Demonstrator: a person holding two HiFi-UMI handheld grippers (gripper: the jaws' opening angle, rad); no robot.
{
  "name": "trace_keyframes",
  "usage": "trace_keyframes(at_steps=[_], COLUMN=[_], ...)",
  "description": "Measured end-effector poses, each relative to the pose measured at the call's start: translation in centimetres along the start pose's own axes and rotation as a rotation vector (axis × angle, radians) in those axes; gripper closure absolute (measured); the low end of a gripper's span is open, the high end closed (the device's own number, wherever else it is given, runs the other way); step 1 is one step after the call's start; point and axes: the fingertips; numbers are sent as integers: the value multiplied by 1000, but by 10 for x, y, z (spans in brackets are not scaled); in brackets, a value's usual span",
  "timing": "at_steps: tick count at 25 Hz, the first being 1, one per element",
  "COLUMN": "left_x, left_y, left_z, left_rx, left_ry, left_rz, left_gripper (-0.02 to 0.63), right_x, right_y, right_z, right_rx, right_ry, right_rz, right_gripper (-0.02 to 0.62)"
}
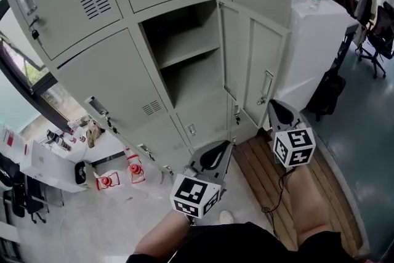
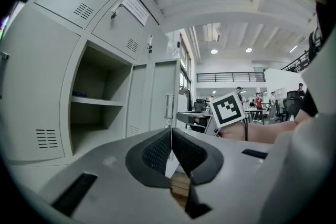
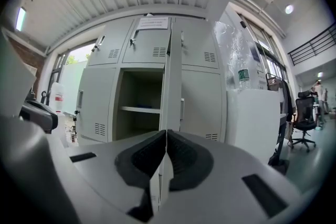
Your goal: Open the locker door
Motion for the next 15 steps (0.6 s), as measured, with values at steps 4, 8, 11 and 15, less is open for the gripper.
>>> trace_keyframes(at_steps=[4,8,11,15], left_x=[8,16,21,27], left_y=[19,47,72,111], left_z=[2,3,3,-2], left_rx=[-3,-13,-15,-8], left_ry=[-1,2,5,15], left_rz=[49,92,111,123], left_gripper=[589,589,589,589], right_x=[20,60,93,143], right_y=[5,11,19,38], right_z=[9,13,17,19], right_rx=[-20,-17,-13,-8], right_ry=[-4,-15,-27,-28], right_rz=[34,113,162,207], right_gripper=[541,541,541,541])
Point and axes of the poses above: the fingertips, and each gripper's own axes: y backward along the fingers, x to its left, z out of its top, and after that the axes turned 6 degrees about -z, right-handed
